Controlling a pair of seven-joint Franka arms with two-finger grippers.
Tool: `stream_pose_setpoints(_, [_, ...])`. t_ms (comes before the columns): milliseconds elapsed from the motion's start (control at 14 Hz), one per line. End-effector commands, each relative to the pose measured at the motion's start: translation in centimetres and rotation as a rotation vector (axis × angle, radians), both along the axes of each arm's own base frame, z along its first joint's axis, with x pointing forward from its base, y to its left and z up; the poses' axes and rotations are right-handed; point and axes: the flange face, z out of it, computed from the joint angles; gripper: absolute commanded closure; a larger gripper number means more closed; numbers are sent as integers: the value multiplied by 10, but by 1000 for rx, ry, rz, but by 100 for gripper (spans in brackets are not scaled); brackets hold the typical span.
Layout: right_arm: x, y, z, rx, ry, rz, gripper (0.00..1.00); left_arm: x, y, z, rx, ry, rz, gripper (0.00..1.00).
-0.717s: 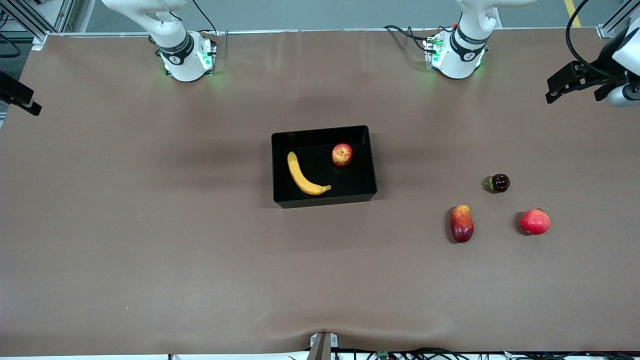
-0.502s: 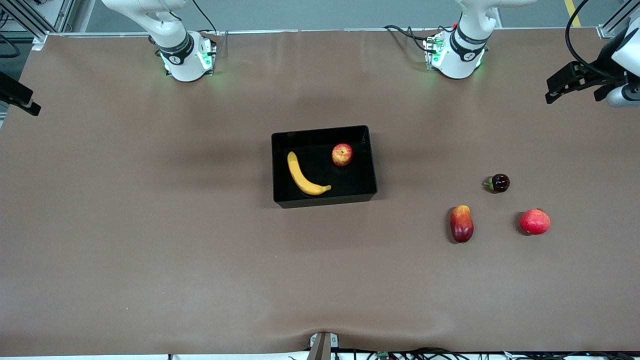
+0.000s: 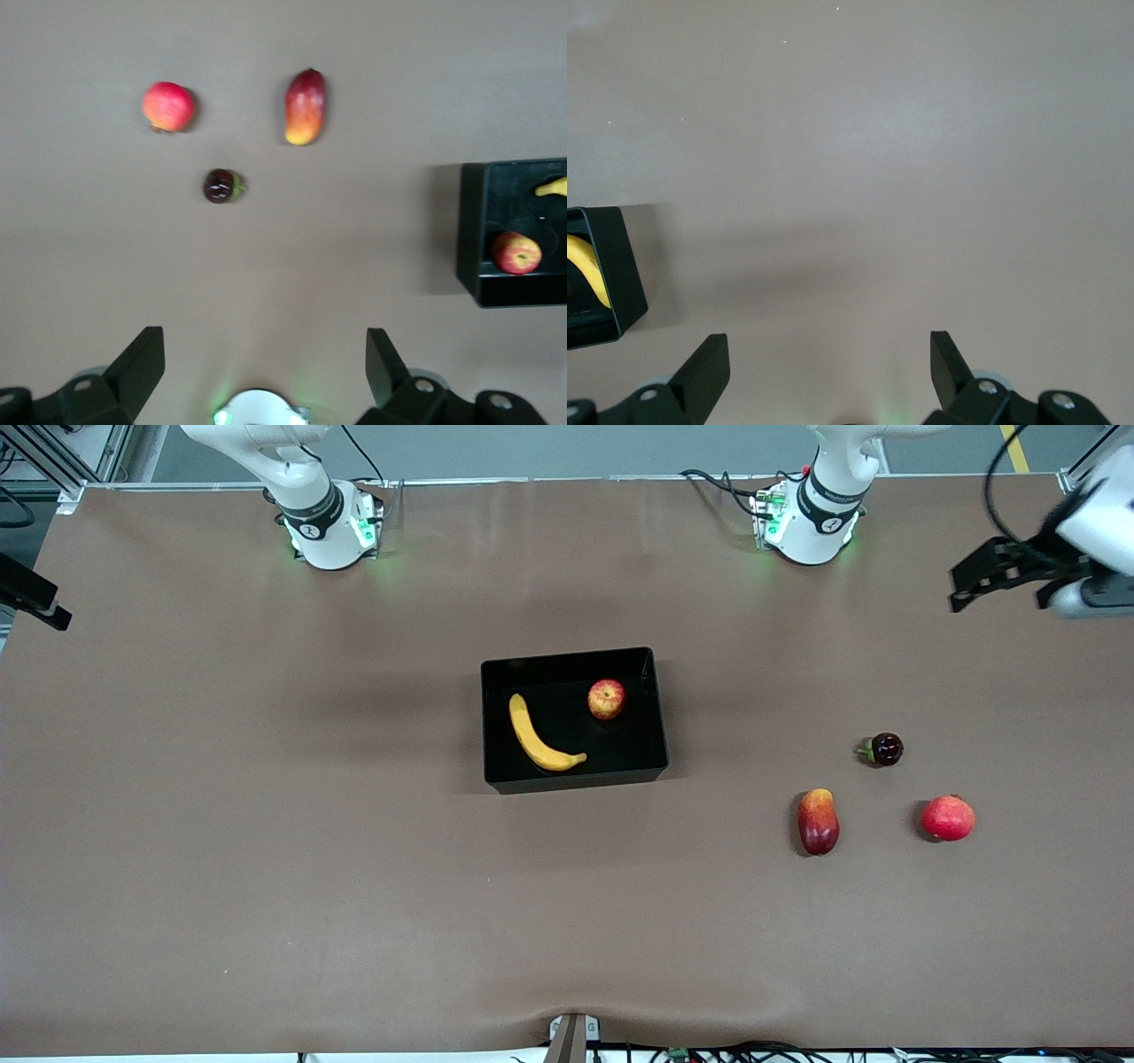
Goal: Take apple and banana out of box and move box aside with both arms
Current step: 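Reach the left gripper over the apple inside the black box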
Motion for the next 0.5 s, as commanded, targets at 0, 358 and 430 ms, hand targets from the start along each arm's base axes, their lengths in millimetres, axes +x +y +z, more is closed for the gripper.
stream_pose_setpoints(0, [-6,-2,4,-1,-9,-7,0,8,-91,-31,-3,22,55,0])
stream_pose_setpoints(358, [-6,-2,4,-1,-9,-7,0,6,-209,-131,-66,-40,263,0])
stream_pose_setpoints(430, [-6,-2,4,-1,-9,-8,0,-4,-227,-152,-64,-49,324,0])
